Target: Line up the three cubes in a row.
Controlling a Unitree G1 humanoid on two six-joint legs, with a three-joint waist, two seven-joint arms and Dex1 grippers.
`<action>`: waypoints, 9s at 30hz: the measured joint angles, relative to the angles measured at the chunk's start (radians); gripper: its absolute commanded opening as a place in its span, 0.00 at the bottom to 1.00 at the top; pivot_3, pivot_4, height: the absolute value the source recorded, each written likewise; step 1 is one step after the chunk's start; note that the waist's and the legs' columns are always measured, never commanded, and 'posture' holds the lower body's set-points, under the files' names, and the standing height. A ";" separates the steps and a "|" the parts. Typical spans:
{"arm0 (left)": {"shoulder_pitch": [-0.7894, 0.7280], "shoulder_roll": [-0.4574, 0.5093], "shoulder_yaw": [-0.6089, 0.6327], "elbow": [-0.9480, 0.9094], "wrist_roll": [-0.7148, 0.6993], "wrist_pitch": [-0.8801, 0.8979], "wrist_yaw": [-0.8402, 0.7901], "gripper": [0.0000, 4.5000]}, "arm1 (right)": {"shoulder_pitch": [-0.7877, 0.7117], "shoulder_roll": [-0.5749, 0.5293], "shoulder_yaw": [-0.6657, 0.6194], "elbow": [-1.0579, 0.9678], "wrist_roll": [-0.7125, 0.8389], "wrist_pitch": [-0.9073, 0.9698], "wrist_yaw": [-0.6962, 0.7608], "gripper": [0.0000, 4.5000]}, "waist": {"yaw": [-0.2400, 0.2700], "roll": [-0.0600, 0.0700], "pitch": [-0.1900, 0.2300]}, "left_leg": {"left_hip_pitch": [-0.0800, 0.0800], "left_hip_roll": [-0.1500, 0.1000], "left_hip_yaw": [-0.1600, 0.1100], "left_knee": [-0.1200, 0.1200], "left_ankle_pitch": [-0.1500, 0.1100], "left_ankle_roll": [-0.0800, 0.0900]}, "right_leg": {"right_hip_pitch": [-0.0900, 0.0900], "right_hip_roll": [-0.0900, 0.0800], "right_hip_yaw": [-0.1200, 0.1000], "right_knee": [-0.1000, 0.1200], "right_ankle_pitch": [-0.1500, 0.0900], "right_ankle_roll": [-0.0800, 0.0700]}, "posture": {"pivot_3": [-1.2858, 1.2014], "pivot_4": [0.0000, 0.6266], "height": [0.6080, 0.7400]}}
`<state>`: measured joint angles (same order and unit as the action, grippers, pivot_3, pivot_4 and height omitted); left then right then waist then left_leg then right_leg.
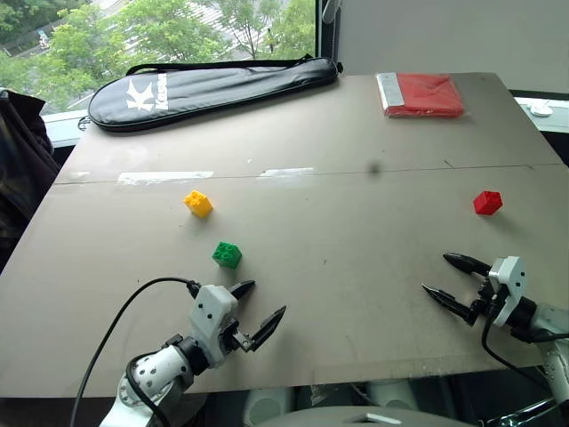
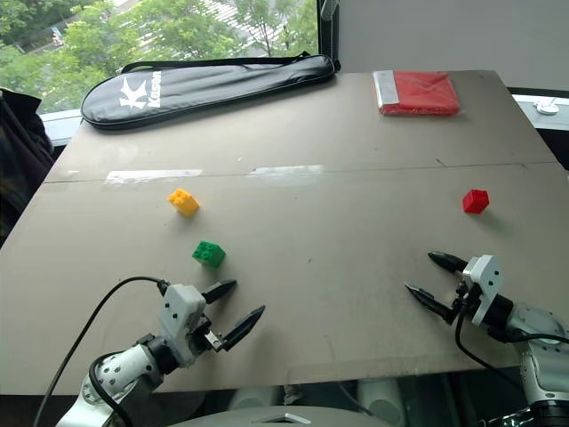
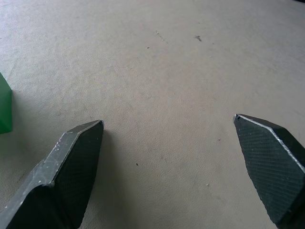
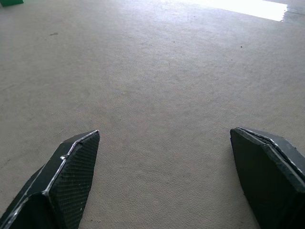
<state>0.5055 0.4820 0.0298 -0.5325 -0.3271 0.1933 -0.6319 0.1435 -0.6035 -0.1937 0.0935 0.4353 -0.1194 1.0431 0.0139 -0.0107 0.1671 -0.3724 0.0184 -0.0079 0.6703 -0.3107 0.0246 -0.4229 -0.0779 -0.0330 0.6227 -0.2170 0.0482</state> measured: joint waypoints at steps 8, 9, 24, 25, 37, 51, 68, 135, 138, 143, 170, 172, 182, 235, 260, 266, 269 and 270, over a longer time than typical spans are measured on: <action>-0.016 -0.002 -0.009 0.034 0.011 -0.039 -0.007 0.99 | 0.017 0.001 0.000 -0.037 -0.007 0.005 -0.019 1.00 | 0.002 0.002 0.000 | 0.000 -0.001 0.000 0.000 0.000 0.000 | 0.000 0.000 0.000 0.002 0.000 -0.001 | 0.52 0.24 0.75; -0.017 -0.002 -0.010 0.037 0.011 -0.044 -0.008 0.99 | 0.019 0.000 0.000 -0.040 -0.007 0.005 -0.023 1.00 | 0.002 0.002 -0.001 | 0.000 -0.001 0.000 0.001 0.000 0.000 | 0.000 0.000 0.000 0.002 0.000 0.000 | 0.52 0.24 0.75; -0.022 -0.004 -0.026 0.060 0.022 -0.077 -0.005 0.99 | 0.038 -0.013 -0.020 -0.058 -0.004 0.030 -0.032 1.00 | 0.001 0.003 -0.001 | 0.003 -0.003 0.000 0.002 0.000 0.000 | 0.003 0.001 0.001 0.004 0.002 -0.004 | 0.52 0.24 0.75; -0.023 -0.003 -0.029 0.062 0.024 -0.079 -0.005 0.99 | 0.038 -0.014 -0.022 -0.060 -0.003 0.031 -0.034 1.00 | 0.001 0.003 -0.001 | 0.004 -0.003 0.000 0.002 0.000 0.000 | 0.003 0.001 0.000 0.004 0.002 -0.004 | 0.52 0.24 0.75; -0.293 0.137 -0.059 -0.050 -0.053 0.137 -0.100 0.99 | -0.151 -0.012 -0.167 -0.015 -0.097 0.200 -0.453 1.00 | 0.000 0.003 -0.001 | 0.003 -0.004 0.001 0.007 0.000 0.000 | 0.005 0.005 0.002 0.009 0.003 -0.005 | 0.52 0.24 0.75; -0.580 0.182 -0.119 -0.091 -0.112 0.328 -0.131 1.00 | -0.505 0.109 -0.158 0.246 -0.132 0.378 -0.703 0.88 | -0.011 0.004 0.000 | 0.004 -0.004 0.001 0.010 0.001 0.000 | 0.005 0.006 0.004 0.013 0.006 -0.001 | 0.52 0.24 0.75; -0.605 0.185 -0.119 -0.091 -0.110 0.348 -0.138 1.00 | -0.406 0.210 -0.114 0.020 -0.133 0.437 -0.750 0.30 | -0.022 0.005 0.000 | 0.004 -0.003 0.000 0.014 0.001 0.000 | 0.004 0.007 0.004 0.019 0.006 -0.001 | 0.52 0.24 0.75; -0.123 -0.223 0.079 -0.097 0.287 0.078 0.423 1.00 | 0.069 0.077 0.172 -0.510 0.062 0.199 -0.141 0.98 | -0.021 -0.005 0.005 | 0.010 -0.002 -0.003 0.016 0.001 -0.001 | 0.008 0.007 0.006 0.020 0.001 -0.001 | 0.52 0.24 0.75; -0.133 -0.220 0.070 -0.062 0.288 0.096 0.416 1.00 | 0.066 0.078 0.173 -0.504 0.066 0.196 -0.128 0.98 | -0.020 -0.005 0.005 | 0.010 -0.002 -0.003 0.016 0.001 -0.001 | 0.007 0.007 0.006 0.020 0.001 -0.001 | 0.52 0.24 0.75; -0.224 -0.221 0.052 0.054 0.286 0.129 0.411 1.00 | 0.055 0.089 0.179 -0.503 0.066 0.190 -0.129 0.98 | -0.015 -0.006 0.006 | 0.009 -0.002 -0.003 0.016 0.001 -0.001 | 0.007 0.007 0.005 0.020 0.001 -0.002 | 0.52 0.24 0.75; -0.896 -0.094 -0.284 0.726 0.205 -0.160 -0.339 0.30 | 0.115 0.090 0.050 -0.435 0.104 0.109 -0.100 1.00 | 0.002 -0.004 0.005 | 0.008 -0.004 -0.001 0.017 0.002 -0.003 | 0.009 0.008 0.004 0.020 0.007 -0.003 | 0.52 0.24 0.75; -0.975 -0.133 -0.327 0.825 0.208 -0.201 -0.406 0.30 | 0.125 0.095 0.034 -0.435 0.109 0.107 -0.105 1.00 | 0.003 -0.004 0.005 | 0.007 -0.004 -0.002 0.018 0.002 -0.002 | 0.009 0.008 0.004 0.019 0.007 -0.003 | 0.52 0.24 0.75; -1.295 -0.299 -0.409 1.298 0.316 -0.421 -0.490 0.30 | 0.235 0.111 -0.023 -0.431 0.120 0.060 -0.111 1.00 | -0.002 -0.005 0.005 | 0.007 -0.005 -0.002 0.018 0.002 -0.002 | 0.009 0.007 0.004 0.019 0.007 -0.003 | 0.52 0.24 0.75; -1.162 -0.126 -0.212 1.232 0.208 -0.431 -0.704 1.00 | 0.205 0.105 -0.009 -0.444 0.131 0.051 -0.069 1.00 | -0.025 -0.005 0.005 | 0.009 0.000 -0.002 0.017 0.002 -0.002 | 0.009 0.011 0.005 0.020 0.008 -0.003 | 0.52 0.24 0.75; -0.692 -0.013 0.311 0.724 0.167 -0.170 0.147 1.00 | -0.001 0.060 0.079 -0.395 0.151 0.113 0.037 1.00 | 0.002 -0.006 0.008 | 0.009 -0.002 -0.002 0.018 0.002 -0.003 | 0.009 0.009 0.003 0.020 0.009 -0.003 | 0.52 0.24 0.75; -0.879 0.051 0.233 1.074 0.189 -0.295 0.031 1.00 | 0.004 0.080 0.100 -0.400 0.151 0.113 0.035 1.00 | 0.001 -0.006 0.008 | 0.008 -0.003 -0.002 0.018 0.003 -0.003 | 0.009 0.008 0.003 0.020 0.009 -0.003 | 0.52 0.24 0.75; -0.966 0.081 0.202 1.214 0.186 -0.344 -0.070 1.00 | 0.007 0.082 0.102 -0.402 0.150 0.112 0.034 1.00 | 0.000 -0.006 0.008 | 0.009 -0.003 -0.001 0.018 0.003 -0.003 | 0.009 0.008 0.003 0.020 0.009 -0.003 | 0.52 0.24 0.75; -0.988 0.088 0.196 1.255 0.186 -0.360 -0.099 0.94 | 0.010 0.083 0.103 -0.403 0.150 0.111 0.033 1.00 | -0.001 -0.006 0.008 | 0.009 -0.003 -0.001 0.018 0.003 -0.003 | 0.009 0.008 0.003 0.020 0.009 -0.002 | 0.52 0.24 0.75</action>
<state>-0.4830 0.5697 0.2255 0.7229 -0.1412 -0.1664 -0.7307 0.1534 -0.5209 -0.0911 -0.3091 0.5853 -0.0082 1.0757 0.0132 -0.0168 0.1749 -0.3636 0.0155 -0.0090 0.6879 -0.3082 0.0216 -0.4139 -0.0700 -0.0299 0.6427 -0.2083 0.0458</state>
